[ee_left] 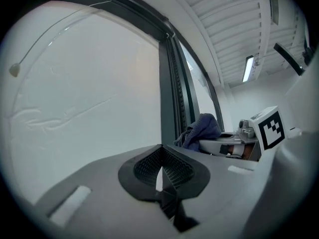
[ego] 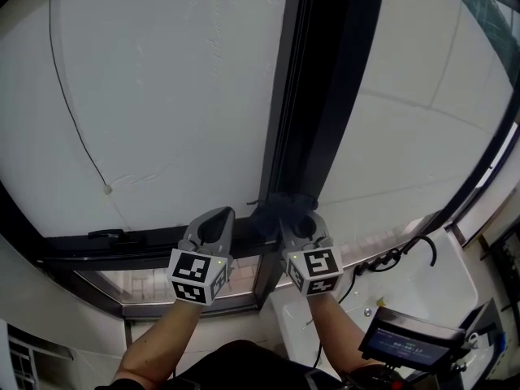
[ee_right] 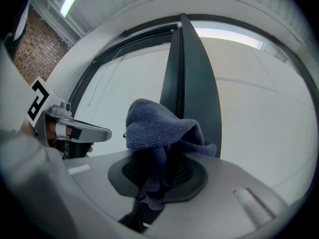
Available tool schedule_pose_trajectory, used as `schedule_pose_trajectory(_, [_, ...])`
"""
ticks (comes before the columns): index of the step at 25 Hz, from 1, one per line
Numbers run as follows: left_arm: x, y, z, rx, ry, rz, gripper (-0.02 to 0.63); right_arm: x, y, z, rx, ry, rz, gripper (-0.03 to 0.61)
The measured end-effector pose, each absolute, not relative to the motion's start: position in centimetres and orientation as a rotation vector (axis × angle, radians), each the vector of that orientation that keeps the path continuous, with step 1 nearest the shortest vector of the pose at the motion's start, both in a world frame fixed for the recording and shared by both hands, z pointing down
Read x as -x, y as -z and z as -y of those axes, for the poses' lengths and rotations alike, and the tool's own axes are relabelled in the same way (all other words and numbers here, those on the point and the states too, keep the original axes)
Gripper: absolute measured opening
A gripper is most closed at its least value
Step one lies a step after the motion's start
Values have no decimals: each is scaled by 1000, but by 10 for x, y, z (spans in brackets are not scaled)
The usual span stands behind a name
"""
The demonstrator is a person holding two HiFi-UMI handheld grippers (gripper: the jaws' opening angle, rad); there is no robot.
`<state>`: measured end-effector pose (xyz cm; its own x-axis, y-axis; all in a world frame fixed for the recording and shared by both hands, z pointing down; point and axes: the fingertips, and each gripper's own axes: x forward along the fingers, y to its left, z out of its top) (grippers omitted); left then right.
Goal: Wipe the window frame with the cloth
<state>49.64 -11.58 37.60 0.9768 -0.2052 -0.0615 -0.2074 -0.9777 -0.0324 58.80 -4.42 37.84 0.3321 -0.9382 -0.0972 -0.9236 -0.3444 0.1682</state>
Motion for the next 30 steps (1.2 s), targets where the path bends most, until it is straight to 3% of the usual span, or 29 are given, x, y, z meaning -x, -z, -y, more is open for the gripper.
schedule_pose_trajectory(20, [-489, -484, 109, 3072, 209, -287, -6, -588, -513, 45, -2396, -14, 1725, 60])
schedule_pose_trajectory(30, [-493, -500, 99, 3083, 230, -256, -8, -590, -546, 46, -2363, -116, 1743, 60])
